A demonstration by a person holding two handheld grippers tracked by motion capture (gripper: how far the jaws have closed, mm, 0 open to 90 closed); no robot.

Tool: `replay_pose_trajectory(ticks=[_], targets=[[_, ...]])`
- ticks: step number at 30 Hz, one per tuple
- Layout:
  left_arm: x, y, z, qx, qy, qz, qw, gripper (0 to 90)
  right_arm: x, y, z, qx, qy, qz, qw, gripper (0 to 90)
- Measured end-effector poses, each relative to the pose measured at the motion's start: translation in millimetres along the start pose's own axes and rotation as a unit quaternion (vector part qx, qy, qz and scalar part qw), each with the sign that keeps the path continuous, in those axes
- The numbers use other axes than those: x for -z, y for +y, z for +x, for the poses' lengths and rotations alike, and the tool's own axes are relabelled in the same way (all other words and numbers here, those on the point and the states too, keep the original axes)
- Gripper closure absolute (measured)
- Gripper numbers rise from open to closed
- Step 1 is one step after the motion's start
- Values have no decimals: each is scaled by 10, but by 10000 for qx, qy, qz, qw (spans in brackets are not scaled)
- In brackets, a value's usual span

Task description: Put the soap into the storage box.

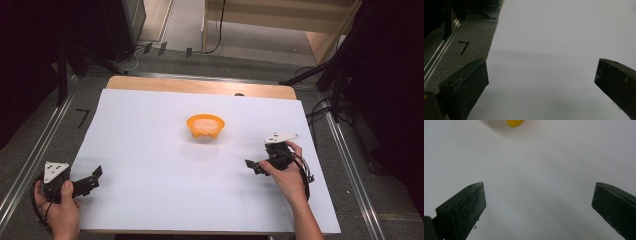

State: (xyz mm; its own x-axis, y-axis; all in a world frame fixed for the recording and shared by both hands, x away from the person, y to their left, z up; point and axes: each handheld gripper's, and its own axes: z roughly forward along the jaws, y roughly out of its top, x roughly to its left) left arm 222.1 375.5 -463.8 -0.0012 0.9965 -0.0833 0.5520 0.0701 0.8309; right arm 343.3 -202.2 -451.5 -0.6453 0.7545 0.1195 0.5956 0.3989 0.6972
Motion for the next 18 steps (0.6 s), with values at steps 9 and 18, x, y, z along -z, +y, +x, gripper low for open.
replay_pose_trajectory(ticks=[9, 18], targets=[[3, -1, -3, -19, 43, -15, 10000, 0, 205, -452, -40, -300, -260, -193, 9990, 0], [0, -1, -11, -35, 44, -6, 10000, 0, 382, -893, -75, -559, -563, -390, 9961, 0]])
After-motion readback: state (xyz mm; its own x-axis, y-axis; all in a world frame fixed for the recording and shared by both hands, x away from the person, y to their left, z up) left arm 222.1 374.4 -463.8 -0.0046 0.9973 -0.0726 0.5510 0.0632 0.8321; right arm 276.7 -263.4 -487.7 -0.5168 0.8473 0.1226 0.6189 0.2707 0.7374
